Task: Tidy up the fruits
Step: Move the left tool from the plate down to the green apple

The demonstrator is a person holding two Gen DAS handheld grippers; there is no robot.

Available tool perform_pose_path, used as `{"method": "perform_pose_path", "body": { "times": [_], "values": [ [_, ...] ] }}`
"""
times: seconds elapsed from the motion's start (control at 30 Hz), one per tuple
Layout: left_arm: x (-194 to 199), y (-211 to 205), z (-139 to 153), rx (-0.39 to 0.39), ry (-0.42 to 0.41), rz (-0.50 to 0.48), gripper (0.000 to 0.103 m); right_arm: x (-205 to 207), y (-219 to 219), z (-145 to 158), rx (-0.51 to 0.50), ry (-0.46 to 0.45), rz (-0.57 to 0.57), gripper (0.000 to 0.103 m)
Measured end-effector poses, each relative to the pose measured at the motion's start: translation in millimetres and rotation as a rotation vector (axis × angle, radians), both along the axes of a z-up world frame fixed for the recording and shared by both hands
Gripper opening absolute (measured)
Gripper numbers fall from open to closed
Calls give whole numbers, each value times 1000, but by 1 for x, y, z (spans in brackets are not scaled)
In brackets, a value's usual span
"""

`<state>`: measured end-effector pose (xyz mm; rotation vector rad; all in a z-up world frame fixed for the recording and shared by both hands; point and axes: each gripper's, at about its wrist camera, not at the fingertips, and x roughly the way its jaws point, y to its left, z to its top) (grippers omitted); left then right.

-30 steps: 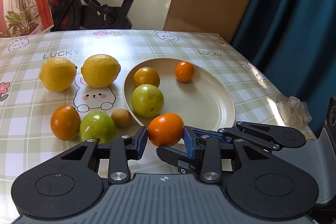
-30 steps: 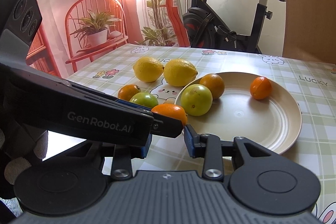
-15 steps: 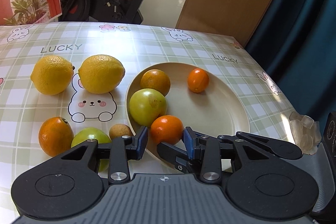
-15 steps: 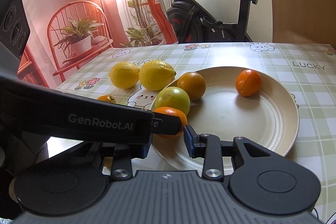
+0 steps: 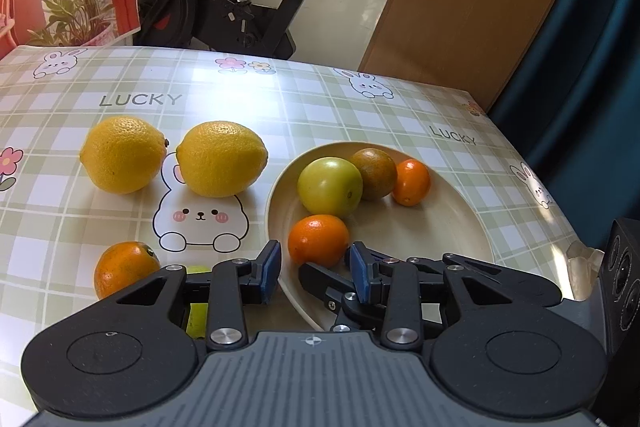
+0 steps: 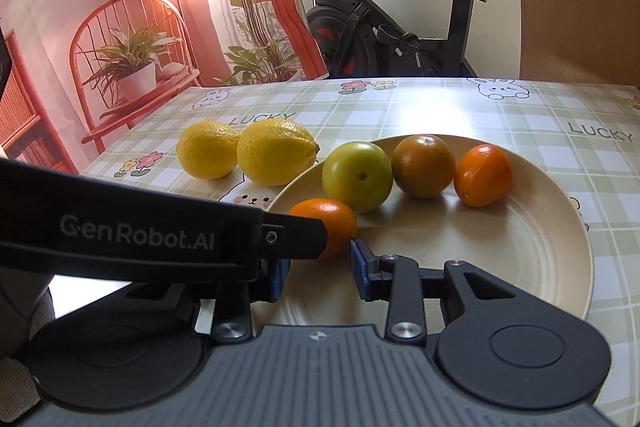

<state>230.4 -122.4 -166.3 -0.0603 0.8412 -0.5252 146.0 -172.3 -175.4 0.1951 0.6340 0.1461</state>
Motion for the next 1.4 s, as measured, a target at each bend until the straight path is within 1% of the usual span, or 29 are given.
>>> {"method": "perform_pose_path", "body": {
  "times": [0.1, 0.37, 0.5, 0.67, 0.8, 0.93, 1.0, 1.4],
  "values": [
    [-1, 5, 3, -7, -1, 14, 40, -4, 2, 1, -4, -5, -8, 36],
    [-16, 25, 22, -40, -45, 22, 40, -27, 5, 11, 3, -43, -27, 36],
    [-23, 45, 32, -43, -58, 32, 40, -40, 13, 18, -17, -71, -5, 36],
    [-36, 68, 38, -45, -65, 72, 40, -49, 24, 24, -15, -82, 36, 36],
    [-49, 76, 34, -30, -70, 99, 40, -52, 36, 22, -14, -65, 92, 36],
    [-58, 87, 26, -53, -49, 137, 40, -52, 43, 19, -24, -45, 131, 36],
    [-60, 89, 22, -50, -43, 143, 40, -52, 47, 18, -31, -41, 146, 36],
    [-66, 90, 7, -76, -25, 136, 40, -50, 48, 12, -48, -23, 157, 36]
  ]
}}
